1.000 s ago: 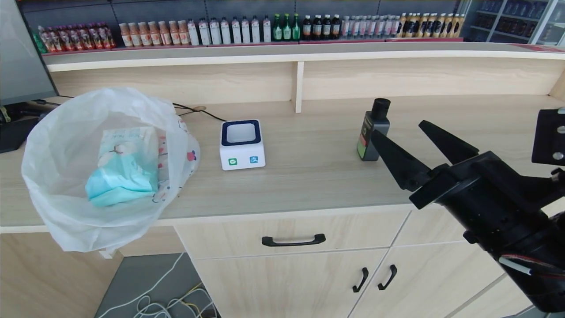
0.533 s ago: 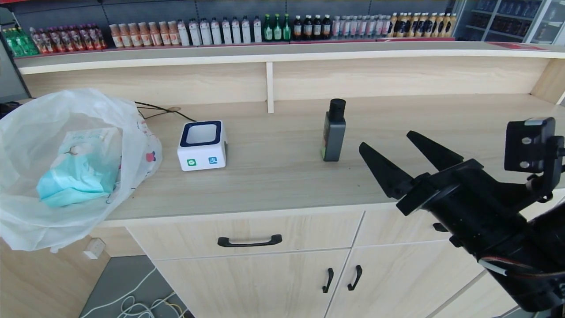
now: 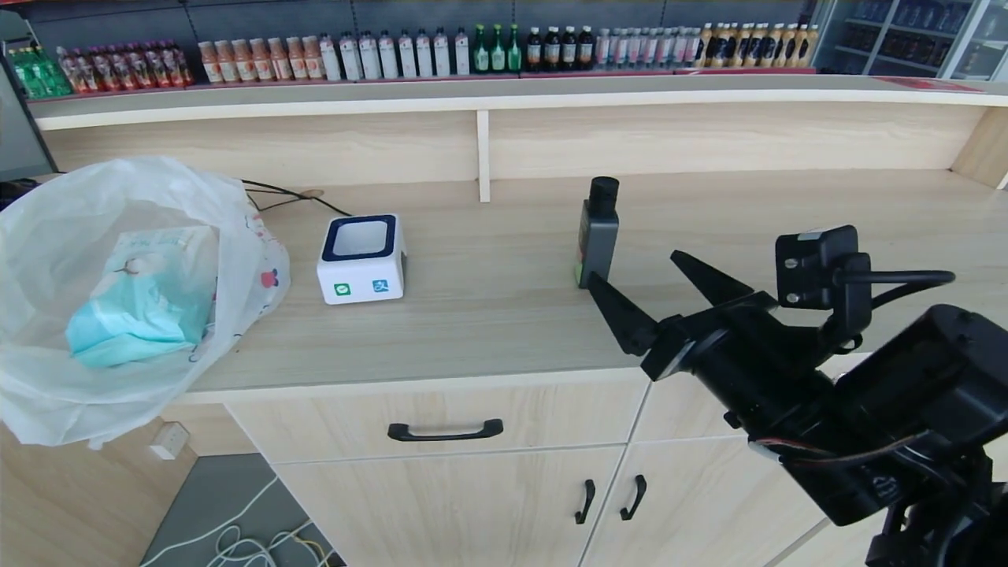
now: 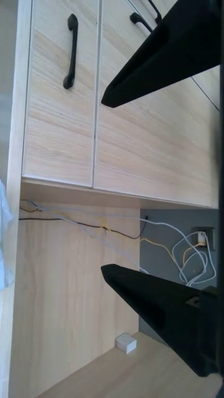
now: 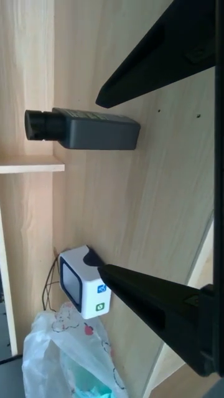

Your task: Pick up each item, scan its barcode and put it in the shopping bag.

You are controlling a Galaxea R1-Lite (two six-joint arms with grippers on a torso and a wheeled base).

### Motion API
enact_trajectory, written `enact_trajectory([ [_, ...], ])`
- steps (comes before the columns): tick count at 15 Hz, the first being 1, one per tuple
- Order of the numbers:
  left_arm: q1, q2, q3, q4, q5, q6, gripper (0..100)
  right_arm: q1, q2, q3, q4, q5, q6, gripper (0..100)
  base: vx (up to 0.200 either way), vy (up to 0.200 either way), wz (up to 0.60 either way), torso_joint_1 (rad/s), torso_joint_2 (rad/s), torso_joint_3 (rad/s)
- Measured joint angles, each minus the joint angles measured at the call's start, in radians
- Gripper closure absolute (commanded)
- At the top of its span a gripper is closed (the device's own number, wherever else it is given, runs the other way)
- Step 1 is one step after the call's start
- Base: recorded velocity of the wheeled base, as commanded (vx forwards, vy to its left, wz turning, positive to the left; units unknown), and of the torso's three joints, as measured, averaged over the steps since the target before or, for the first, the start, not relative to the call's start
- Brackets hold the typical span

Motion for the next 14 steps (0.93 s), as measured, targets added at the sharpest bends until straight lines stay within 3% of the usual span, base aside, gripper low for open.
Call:
enact_trajectory([
  [4,0.000,0.000,0.000,0.000,0.000,0.000,0,0.004,0.036,-0.030,0.106,-0.053,-0.001,0,0.000,0.000,0.00,0.000,0.00,0.000],
  [8,0.000,0.000,0.000,0.000,0.000,0.000,0,-0.013,0.030,-0.172,0.324,-0.081,0.012,0,0.000,0.000,0.00,0.000,0.00,0.000],
  [14,-0.001,0.000,0.000,0.000,0.000,0.000,0,-0.063,0.045,-0.323,0.463,-0.083,0.014,0,0.000,0.000,0.00,0.000,0.00,0.000],
])
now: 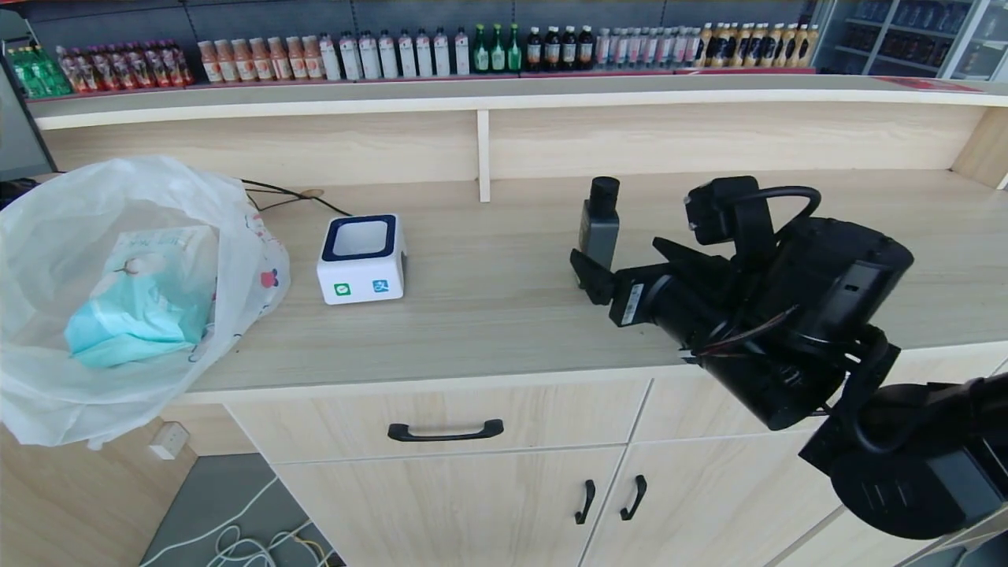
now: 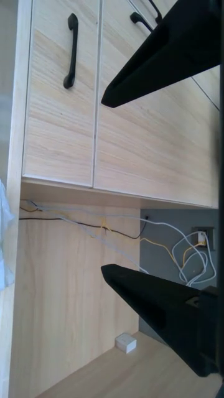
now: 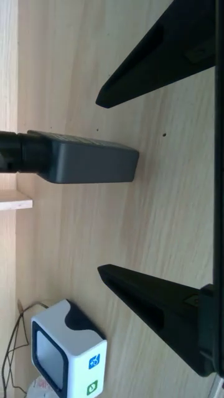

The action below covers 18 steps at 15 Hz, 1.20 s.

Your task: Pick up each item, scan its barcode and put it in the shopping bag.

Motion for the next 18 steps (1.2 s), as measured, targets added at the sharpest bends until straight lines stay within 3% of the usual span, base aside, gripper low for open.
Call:
enact_trajectory([
  [18,0.000,0.000,0.000,0.000,0.000,0.000,0,-0.073,0.169,-0.193,0.047,-0.003,0.009,0,0.000,0.000,0.00,0.000,0.00,0.000],
])
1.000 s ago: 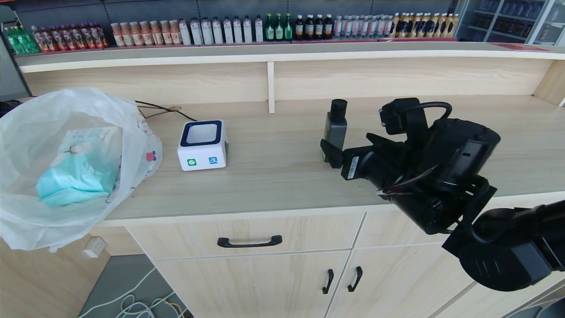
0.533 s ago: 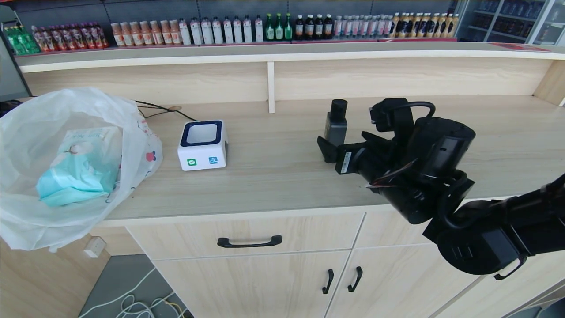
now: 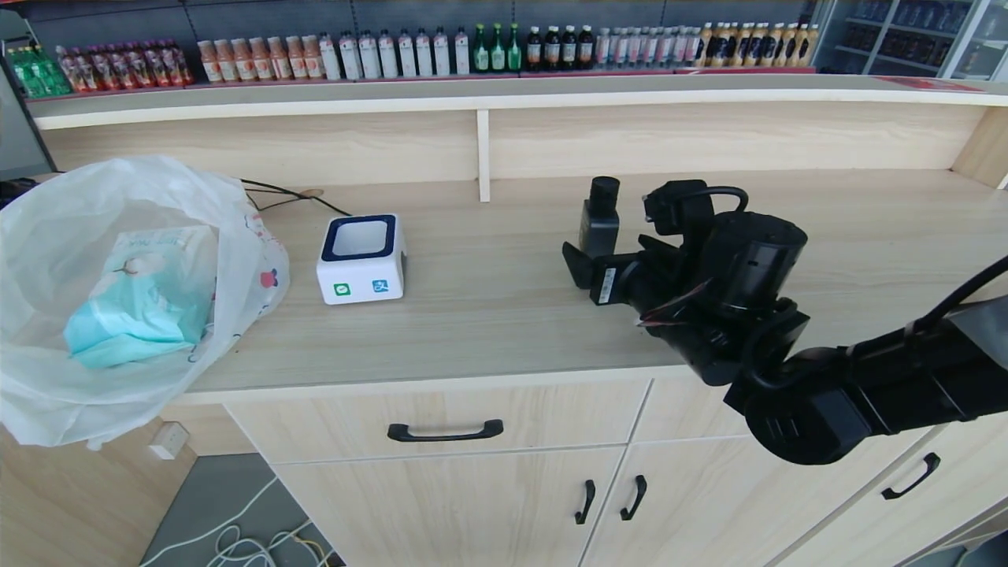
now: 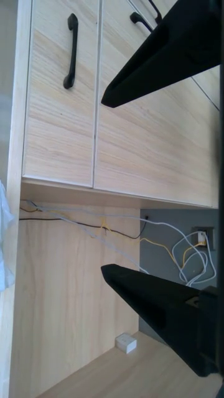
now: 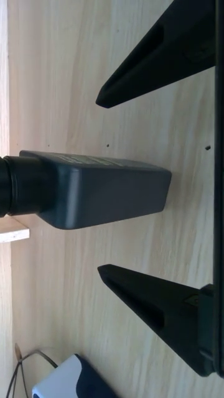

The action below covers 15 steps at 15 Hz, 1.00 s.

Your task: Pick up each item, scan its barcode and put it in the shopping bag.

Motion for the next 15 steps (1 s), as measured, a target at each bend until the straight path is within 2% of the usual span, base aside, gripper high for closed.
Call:
enact_trajectory([
  [11,0.000,0.000,0.000,0.000,0.000,0.000,0,-0.018,0.077,-0.143,0.041,0.000,-0.003,0,0.000,0.000,0.00,0.000,0.00,0.000],
  [15,0.000,0.000,0.000,0.000,0.000,0.000,0,-0.025,0.104,-0.203,0.094,0.001,-0.003,0,0.000,0.000,0.00,0.000,0.00,0.000],
])
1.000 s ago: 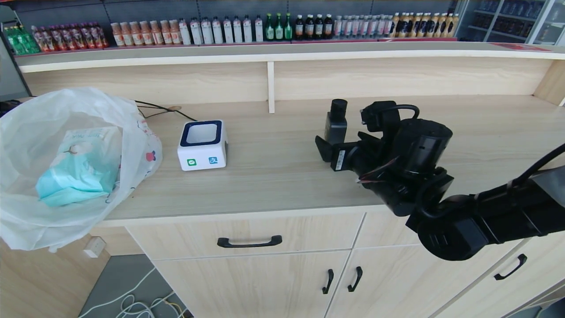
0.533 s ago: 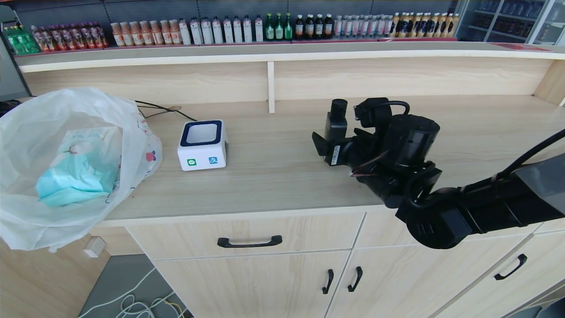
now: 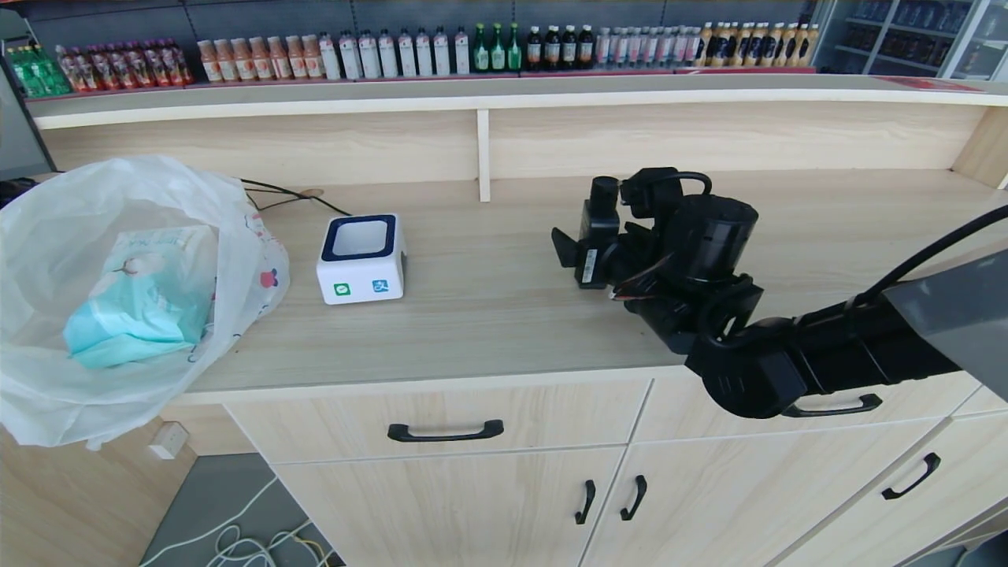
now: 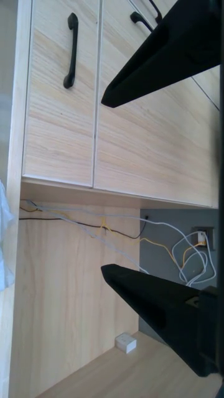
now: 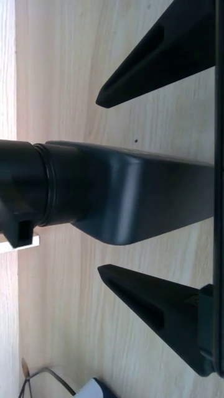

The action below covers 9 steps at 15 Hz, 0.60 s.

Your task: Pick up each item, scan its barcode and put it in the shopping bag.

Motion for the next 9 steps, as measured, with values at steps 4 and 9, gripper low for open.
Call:
enact_trajectory([
  [4,0.000,0.000,0.000,0.000,0.000,0.000,0,-0.001,0.017,-0.001,-0.001,-0.001,0.000,0,0.000,0.000,0.00,0.000,0.00,0.000],
  [9,0.000,0.000,0.000,0.000,0.000,0.000,0,-0.012,0.029,-0.001,-0.003,0.003,0.002,0,0.000,0.000,0.00,0.000,0.00,0.000],
])
